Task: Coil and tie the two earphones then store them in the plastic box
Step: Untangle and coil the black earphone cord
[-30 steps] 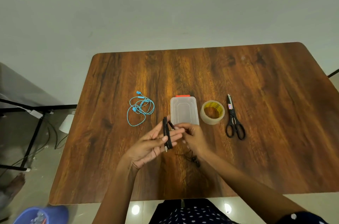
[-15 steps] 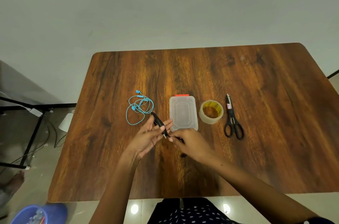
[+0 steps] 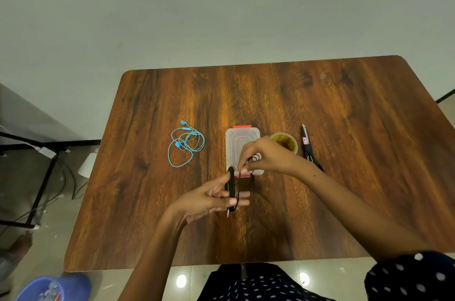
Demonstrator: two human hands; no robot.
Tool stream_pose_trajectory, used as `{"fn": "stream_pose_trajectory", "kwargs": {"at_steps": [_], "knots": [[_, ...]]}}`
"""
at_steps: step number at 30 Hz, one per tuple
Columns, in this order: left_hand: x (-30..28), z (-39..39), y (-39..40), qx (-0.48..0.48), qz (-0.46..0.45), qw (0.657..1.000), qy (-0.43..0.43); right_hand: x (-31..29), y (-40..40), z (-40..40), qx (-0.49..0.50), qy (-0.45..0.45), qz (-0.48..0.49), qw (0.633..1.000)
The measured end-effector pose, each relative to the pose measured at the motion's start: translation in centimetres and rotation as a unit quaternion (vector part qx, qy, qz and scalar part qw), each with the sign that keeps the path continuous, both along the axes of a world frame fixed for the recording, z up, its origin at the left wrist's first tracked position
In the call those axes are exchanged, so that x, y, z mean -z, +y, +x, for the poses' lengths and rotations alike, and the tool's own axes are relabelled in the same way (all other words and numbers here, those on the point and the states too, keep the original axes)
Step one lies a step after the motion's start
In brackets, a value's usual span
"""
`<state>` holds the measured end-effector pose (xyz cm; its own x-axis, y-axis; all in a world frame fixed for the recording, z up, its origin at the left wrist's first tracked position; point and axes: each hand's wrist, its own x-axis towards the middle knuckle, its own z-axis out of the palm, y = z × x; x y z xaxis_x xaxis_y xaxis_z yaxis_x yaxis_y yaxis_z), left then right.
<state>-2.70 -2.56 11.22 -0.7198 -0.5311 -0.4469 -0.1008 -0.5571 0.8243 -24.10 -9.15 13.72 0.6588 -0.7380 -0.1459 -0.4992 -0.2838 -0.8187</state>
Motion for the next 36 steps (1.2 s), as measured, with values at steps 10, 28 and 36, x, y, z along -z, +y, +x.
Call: {"fn": "stream_pose_trajectory", "kwargs": {"at_steps": [10, 28, 36], "knots": [[-0.3, 0.6, 0.1, 0.057, 0.031, 0.994, 0.093, 3.0, -0.1, 0.0, 0.106, -0.108, 0.073, 0.986], [0.5, -0.8, -1.8, -0.242, 0.083, 0.952, 0.169, 5.7, 5.5, 4.0, 0.267, -0.121, 0.178, 0.939], [1.6, -0.6, -1.8, -0.264, 0.016, 0.959, 0.101, 4.6, 6.1, 4.6, 0.248, -0.076, 0.158, 0.953]]}}
